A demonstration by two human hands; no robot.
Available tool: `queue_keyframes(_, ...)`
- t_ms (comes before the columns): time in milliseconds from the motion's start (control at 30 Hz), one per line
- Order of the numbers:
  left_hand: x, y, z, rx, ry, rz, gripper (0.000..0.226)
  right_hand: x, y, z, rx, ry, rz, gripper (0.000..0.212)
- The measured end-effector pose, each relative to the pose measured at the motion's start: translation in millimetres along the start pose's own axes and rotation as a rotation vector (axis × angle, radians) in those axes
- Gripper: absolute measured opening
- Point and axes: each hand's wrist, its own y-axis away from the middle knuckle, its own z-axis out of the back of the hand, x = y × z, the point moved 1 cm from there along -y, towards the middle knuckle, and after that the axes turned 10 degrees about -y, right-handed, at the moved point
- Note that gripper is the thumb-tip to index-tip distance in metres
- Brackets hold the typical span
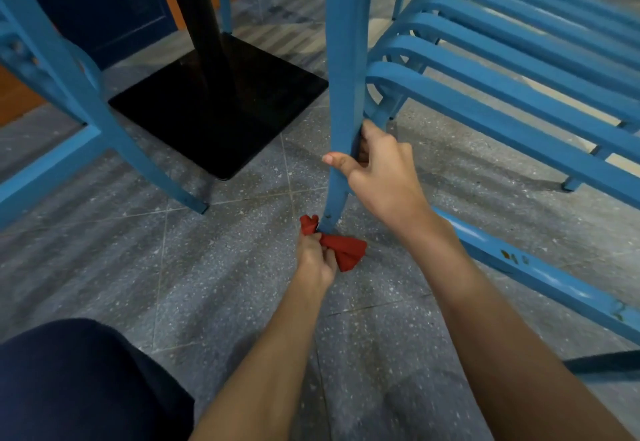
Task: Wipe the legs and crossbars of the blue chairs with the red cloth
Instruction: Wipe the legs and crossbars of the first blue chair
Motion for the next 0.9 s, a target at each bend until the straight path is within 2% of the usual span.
queue_keyframes(200, 4, 15, 6, 0.112, -0.064, -0.081, 0.041, 2, 1, 2, 0.004, -0.008, -0.01, 0.03)
queue_keyframes(267, 4, 17, 4, 0.104, -0.078, -0.11, 0.039, 2, 1, 2, 0.006, -0.014, -0.009, 0.03)
queue_keyframes(467, -2, 12, 4, 0.055, -0.065, -0.037, 0.035, 2, 1, 0, 0.009, -0.014, -0.012, 0.03)
queue_keyframes(667, -12, 33, 3, 0.2, -0.065, -0.085, 0.033, 3, 2, 1, 0.011, -0.021, -0.031, 0.03)
queue_keyframes(900, -11, 28, 2, 0.12, -0.107, -0.053, 0.031, 2, 1, 1, -0.004, -0.025, -0.017, 0.03)
